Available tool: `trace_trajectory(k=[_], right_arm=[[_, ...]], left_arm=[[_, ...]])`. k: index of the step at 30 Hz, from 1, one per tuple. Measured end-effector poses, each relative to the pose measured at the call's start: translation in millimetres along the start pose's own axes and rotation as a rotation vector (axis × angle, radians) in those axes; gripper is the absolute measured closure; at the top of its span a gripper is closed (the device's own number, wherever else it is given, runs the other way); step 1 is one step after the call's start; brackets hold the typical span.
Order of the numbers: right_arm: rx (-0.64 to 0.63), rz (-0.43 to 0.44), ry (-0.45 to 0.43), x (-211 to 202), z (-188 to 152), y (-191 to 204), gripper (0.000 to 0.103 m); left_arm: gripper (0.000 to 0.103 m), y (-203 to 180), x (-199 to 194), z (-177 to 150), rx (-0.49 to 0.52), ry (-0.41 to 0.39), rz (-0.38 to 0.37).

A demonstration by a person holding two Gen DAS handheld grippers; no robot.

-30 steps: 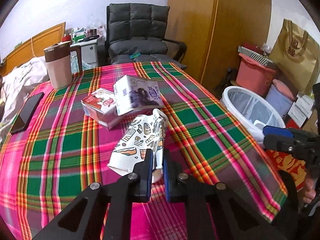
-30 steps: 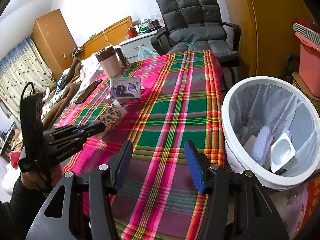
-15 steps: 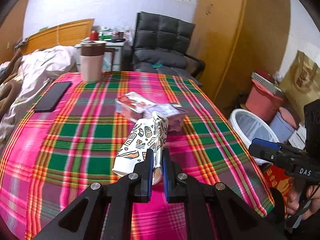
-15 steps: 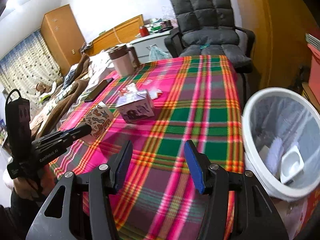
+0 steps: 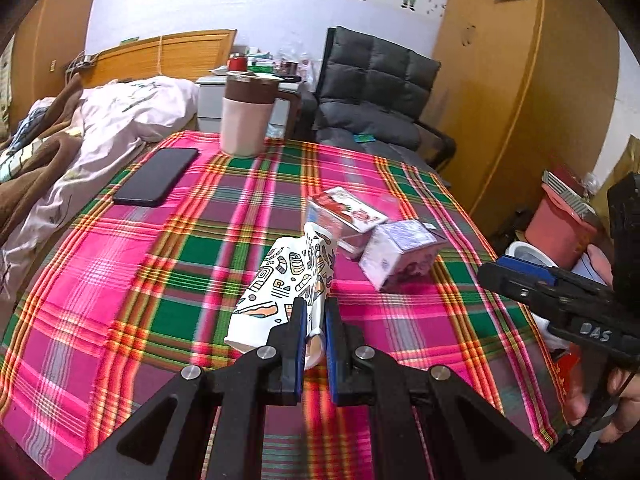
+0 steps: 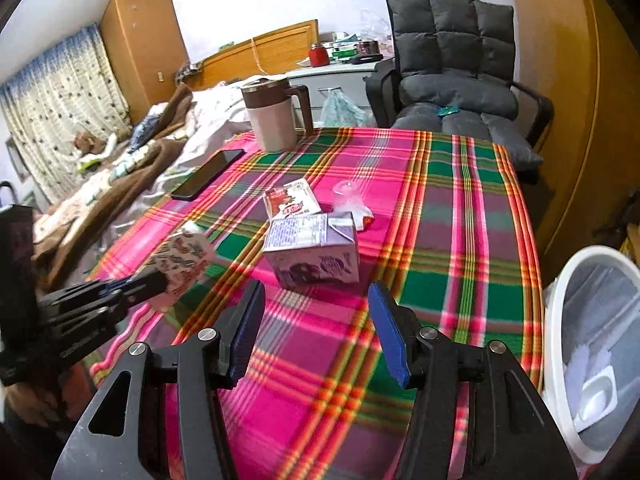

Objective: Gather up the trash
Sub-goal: 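Lift the carton with the left tool while the right tool grasps the purple drink box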

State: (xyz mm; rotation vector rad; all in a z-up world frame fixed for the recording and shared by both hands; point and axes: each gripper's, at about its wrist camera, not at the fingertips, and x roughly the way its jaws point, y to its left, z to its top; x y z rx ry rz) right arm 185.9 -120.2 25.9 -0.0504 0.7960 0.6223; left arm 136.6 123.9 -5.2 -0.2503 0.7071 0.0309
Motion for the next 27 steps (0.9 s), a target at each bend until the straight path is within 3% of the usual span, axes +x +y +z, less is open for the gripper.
trace_trajectory(k=[6, 14, 27], right_arm=[[-0.036, -0.135, -0.002, 19, 6, 22, 0.047], [-0.077, -0.208, -0.001, 36, 12, 34, 0.047], [0.07, -0.317, 0.028, 8, -6, -34, 0.047]], left_arm=[[0.095, 20, -5, 0, -0.032, -0.009, 0.013], [0.095, 34, -2, 0, -0.055, -0.002, 0.006], [0.095, 24, 7, -1, -0.045, 0.009, -0.038]])
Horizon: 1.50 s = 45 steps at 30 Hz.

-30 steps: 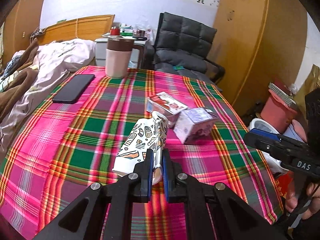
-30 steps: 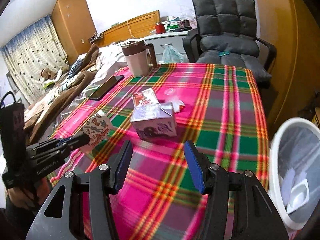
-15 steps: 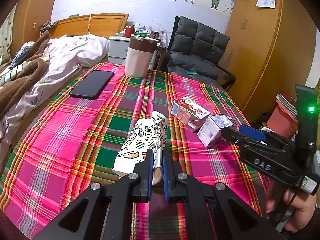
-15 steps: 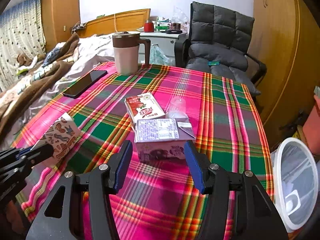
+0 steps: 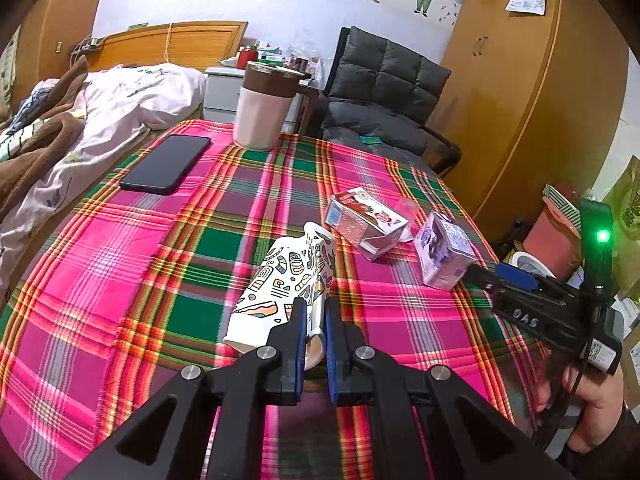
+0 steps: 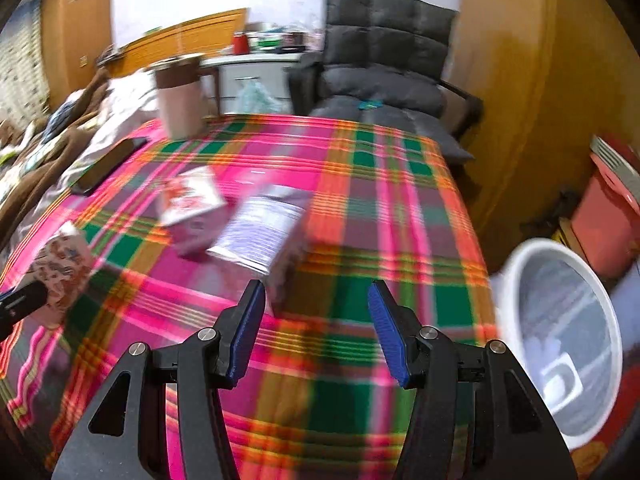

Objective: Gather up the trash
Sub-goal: 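Lift the carton with the left tool while the right tool grasps the purple drink box, then carry the carton and purple box over the white bin and open both tools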

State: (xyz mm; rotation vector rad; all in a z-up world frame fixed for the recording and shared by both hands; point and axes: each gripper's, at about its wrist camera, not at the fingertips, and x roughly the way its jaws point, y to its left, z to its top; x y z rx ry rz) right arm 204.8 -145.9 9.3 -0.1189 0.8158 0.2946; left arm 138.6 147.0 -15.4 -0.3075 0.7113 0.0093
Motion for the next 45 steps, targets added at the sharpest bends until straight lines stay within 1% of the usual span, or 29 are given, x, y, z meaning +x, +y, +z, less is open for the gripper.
trace_trajectory(k=[2, 4, 6, 10, 13, 17, 18, 19, 20, 31, 45], right_arm=[[0.04, 0.048, -0.006, -6, 0, -8, 0.047], [0.038, 0.09, -0.024, -13, -1, -2, 0.047], [0.025, 0.141, -0.034, -15, 1, 9, 0.042], [0.001, 0.167, -0.03, -7, 5, 30, 0.041], [-0.003, 0.151, -0.021, 5, 12, 33, 0.041], [0.0, 0.152, 0.005, 16, 16, 32, 0.041], [0.002, 0.158, 0.008, 16, 16, 30, 0.044], [0.003, 0.161, 0.006, 15, 15, 29, 0.049], [-0.002, 0.158, 0.006, 14, 15, 29, 0.061], [-0.003, 0.185, -0.018, -10, 8, 12, 0.062], [0.032, 0.174, -0.062, -44, -5, -20, 0.062]], left_arm=[[0.095, -3, 2, 0, 0.002, 0.002, -0.007], [0.095, -6, 3, 0, 0.004, 0.003, -0.013], [0.095, -8, 4, 0, 0.006, 0.004, -0.015], [0.095, -8, 2, 0, 0.005, 0.003, -0.011], [0.095, -4, 2, 0, -0.002, 0.002, -0.004], [0.095, -1, 4, 1, -0.01, 0.005, -0.002], [0.095, -1, 5, 2, -0.011, 0.007, -0.003], [0.095, -2, 6, 2, -0.01, 0.009, -0.004], [0.095, -3, 6, 2, -0.008, 0.009, -0.006], [0.095, -23, 4, 0, 0.019, 0.019, -0.024], [0.095, -76, -6, -7, 0.09, 0.026, -0.076]])
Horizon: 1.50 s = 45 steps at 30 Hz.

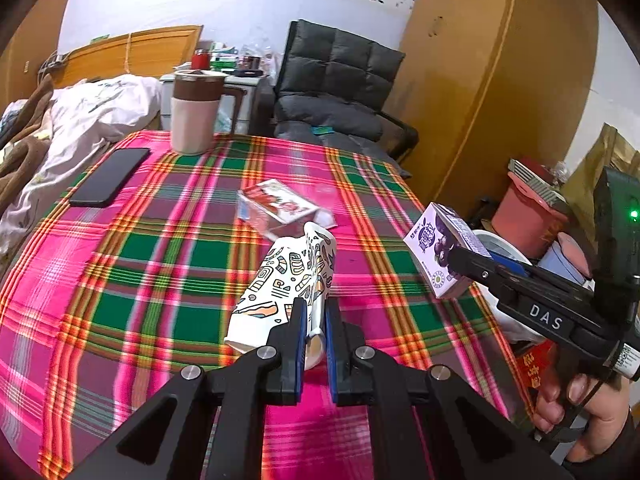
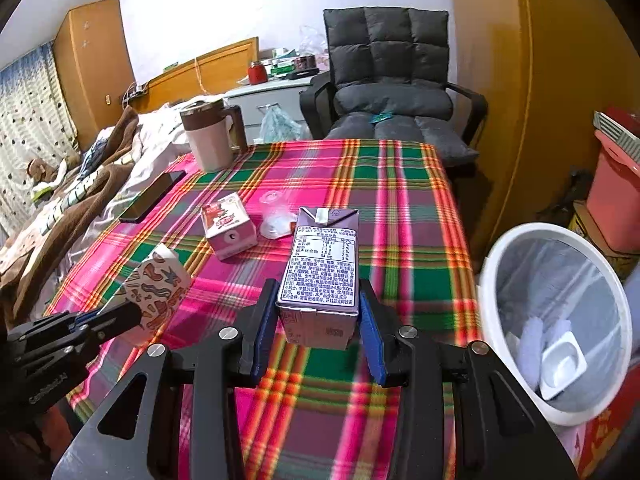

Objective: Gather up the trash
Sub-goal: 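Carry the carton and purple box over the white bin and open both tools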

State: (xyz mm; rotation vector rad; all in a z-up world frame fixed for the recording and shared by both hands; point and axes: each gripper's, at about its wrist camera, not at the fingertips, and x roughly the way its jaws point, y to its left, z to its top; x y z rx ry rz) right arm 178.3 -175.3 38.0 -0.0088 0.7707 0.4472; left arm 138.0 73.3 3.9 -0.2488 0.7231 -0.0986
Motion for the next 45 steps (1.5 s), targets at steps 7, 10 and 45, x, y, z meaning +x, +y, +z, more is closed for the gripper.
trace_trajectory(k=[7, 10, 45], right_arm=[[0.026, -0.005, -0.017, -14, -8, -12, 0.062], [0.037, -0.006, -0.029, -21, -10, -18, 0.062], [0.235, -0.169, -0.066, -63, -42, -130, 0.062]], left_arm=[[0.095, -30, -1, 0, 0.041, 0.005, -0.028], [0.095, -42, -2, 0, 0.056, 0.006, -0.038], [0.095, -194, 62, 10, 0.262, 0.088, -0.236]])
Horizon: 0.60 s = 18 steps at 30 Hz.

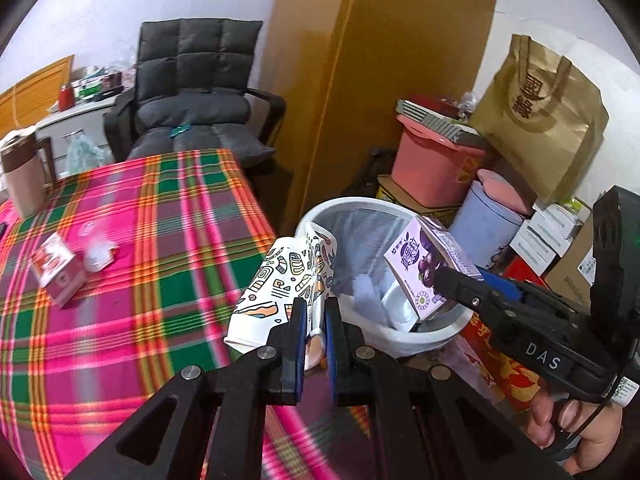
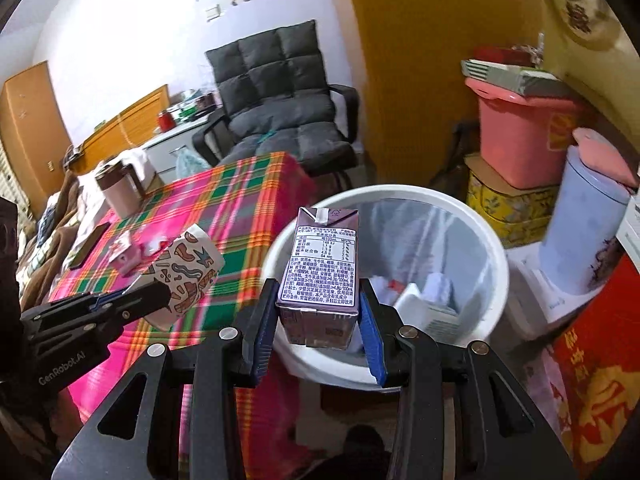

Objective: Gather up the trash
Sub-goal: 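Carry the carton and purple box over the white bin and open both tools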

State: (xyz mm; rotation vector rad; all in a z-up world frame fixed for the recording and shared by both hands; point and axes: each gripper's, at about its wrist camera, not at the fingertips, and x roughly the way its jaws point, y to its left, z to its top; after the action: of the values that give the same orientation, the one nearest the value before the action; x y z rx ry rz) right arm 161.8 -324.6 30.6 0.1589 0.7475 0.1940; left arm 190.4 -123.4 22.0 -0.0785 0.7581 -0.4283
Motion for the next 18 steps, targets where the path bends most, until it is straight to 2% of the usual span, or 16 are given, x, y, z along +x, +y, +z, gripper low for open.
trace_trajectory(k=[10, 18], right_arm=[[0.034, -0.034, 0.037, 8, -2, -24, 0.062], [0.047, -0.028, 0.093, 23, -5, -35, 0.062]], left_arm=[[0.095, -26, 43, 14, 0.048, 0.042, -0.061], [0.094, -36, 70, 18, 0.057, 0.087, -0.098]])
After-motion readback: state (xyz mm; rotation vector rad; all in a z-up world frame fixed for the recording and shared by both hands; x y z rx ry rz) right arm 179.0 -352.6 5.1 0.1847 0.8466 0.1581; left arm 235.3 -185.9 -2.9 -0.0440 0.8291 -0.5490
